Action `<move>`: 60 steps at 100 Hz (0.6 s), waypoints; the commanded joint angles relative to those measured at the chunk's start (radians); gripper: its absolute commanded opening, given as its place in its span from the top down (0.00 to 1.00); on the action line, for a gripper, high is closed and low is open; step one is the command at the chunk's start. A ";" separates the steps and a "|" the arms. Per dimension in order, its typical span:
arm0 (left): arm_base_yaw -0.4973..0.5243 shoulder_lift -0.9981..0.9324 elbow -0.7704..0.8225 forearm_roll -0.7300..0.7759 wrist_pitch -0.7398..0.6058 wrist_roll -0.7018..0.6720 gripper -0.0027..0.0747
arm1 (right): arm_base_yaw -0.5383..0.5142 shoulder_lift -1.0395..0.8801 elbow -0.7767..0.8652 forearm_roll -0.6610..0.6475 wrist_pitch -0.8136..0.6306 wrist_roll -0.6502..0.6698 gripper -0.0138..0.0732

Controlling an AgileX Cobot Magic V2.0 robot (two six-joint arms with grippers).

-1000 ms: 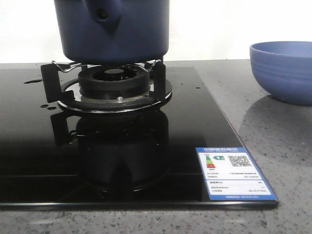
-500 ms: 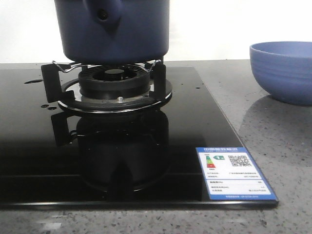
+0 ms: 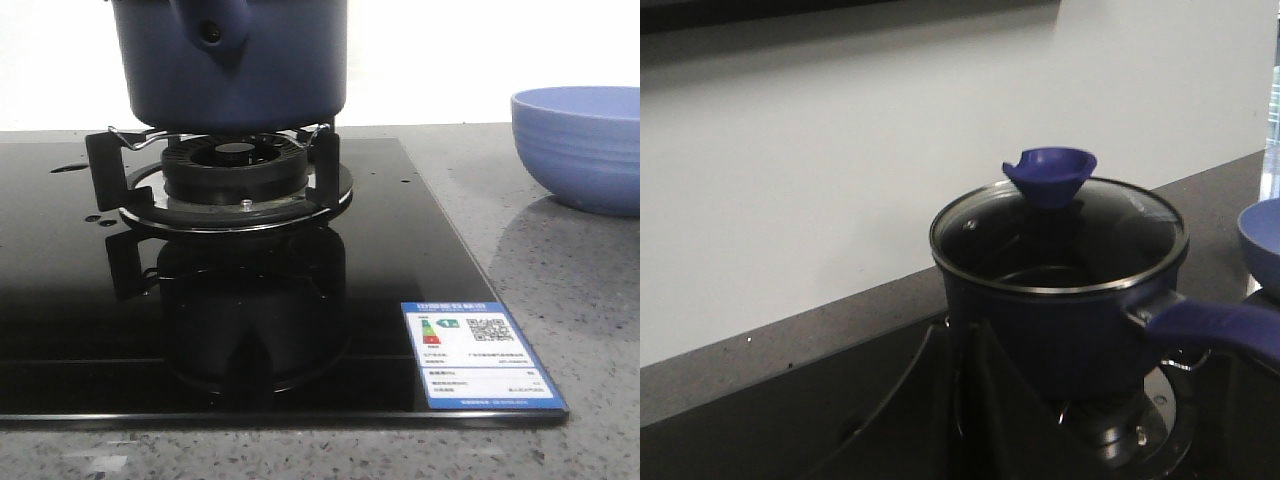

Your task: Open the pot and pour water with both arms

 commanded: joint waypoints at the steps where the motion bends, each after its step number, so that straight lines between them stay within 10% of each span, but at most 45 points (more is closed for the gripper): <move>1: -0.008 -0.100 0.068 -0.047 -0.078 -0.012 0.99 | 0.002 -0.011 -0.016 -0.001 -0.072 -0.013 0.91; 60: -0.006 -0.350 0.212 -0.049 -0.185 -0.012 0.99 | 0.002 -0.011 -0.016 -0.001 -0.067 -0.013 0.91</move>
